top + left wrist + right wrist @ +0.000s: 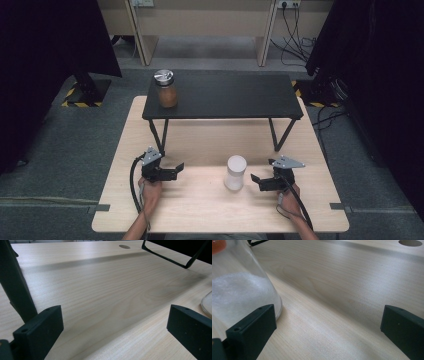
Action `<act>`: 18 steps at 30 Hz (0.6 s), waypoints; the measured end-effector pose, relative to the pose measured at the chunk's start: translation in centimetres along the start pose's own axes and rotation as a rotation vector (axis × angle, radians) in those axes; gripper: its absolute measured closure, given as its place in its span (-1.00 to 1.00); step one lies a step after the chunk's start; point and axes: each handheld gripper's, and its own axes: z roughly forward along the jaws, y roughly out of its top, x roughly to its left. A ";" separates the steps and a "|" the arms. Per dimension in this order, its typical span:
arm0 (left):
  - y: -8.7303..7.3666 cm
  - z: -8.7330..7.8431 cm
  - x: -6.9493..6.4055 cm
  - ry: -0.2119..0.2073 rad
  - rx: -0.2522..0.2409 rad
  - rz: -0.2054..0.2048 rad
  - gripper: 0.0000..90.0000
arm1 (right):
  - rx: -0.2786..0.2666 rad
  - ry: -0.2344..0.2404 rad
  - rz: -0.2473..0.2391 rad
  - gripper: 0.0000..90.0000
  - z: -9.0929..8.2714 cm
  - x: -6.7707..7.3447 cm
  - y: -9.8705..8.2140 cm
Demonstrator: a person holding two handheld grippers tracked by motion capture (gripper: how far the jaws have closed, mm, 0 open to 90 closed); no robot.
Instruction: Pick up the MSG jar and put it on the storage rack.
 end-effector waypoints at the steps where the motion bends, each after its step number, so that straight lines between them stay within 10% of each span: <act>1: 0.0 0.0 0.0 0.000 0.000 0.000 -1.00 | -0.003 0.001 0.000 -0.99 0.0 0.0 0.0; 18: 0.0 0.0 0.1 -0.002 -0.001 -0.006 -1.00 | -0.060 0.083 -0.013 -0.99 -0.5 -0.7 -0.7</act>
